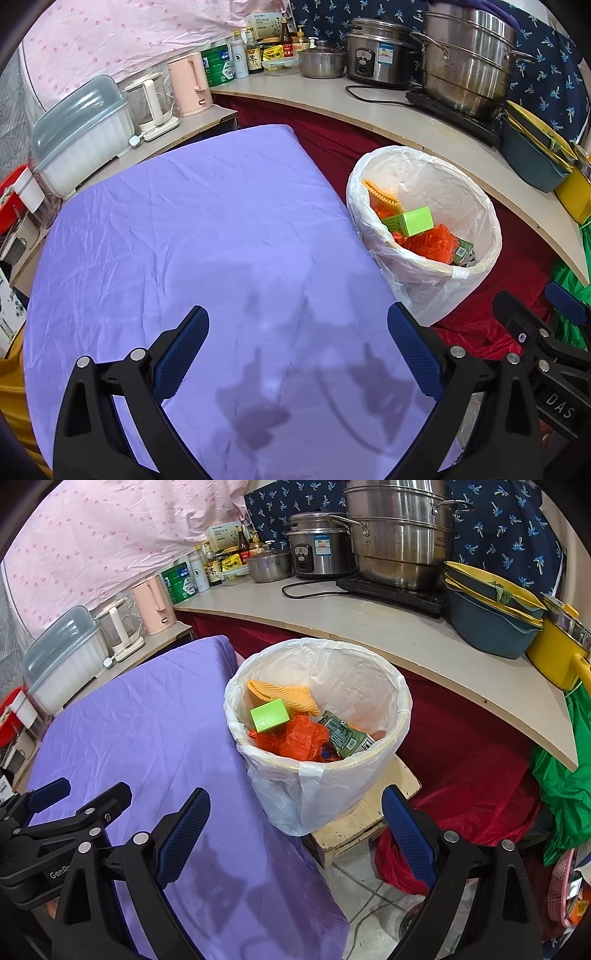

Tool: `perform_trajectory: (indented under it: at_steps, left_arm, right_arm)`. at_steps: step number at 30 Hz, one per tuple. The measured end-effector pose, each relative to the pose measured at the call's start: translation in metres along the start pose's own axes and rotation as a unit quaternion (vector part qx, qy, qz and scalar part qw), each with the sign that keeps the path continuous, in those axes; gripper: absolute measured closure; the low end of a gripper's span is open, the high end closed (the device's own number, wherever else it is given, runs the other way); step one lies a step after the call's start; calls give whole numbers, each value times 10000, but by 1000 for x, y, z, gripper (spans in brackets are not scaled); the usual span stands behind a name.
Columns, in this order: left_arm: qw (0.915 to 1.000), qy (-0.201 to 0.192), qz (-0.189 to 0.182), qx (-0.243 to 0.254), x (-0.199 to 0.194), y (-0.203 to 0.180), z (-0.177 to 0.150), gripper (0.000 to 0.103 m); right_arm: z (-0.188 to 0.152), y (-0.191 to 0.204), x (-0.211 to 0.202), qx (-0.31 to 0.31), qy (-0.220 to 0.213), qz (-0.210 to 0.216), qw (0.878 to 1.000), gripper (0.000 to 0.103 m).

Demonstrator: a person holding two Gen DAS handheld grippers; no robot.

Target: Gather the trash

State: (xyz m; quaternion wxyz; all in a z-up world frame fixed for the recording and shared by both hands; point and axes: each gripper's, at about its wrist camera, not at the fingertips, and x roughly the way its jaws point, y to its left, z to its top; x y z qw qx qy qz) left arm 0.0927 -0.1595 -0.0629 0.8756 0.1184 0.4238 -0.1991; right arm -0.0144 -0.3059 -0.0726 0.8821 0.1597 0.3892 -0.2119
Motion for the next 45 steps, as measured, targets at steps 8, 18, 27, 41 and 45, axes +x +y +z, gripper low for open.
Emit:
perform_trajectory:
  at_steps: [8,18,27,41,45]
  left_arm:
    - [10000,-25,20,-25,-3,-2,-1,10]
    - [10000,-35,35,-7,-4,-3,-2,10]
    - [10000,-70,47,15,-8,-5,-3,10]
    - [9999,-119,52,44,-12,-7,-5,10]
    - [9999,-142,16,73,-12,-7,-5,10]
  right_arm:
    - [0,-1,0,1,-3,-4,10000,13]
    - [-2,-2,-3,12,-29,-25,10000,13]
    - [-2,-2,-3,14,-31,-21,10000,13]
    - [-2,-4,-5,21,-30,-26,10000,13]
    - [-2,-3,-4,17,-35,-19,10000,13]
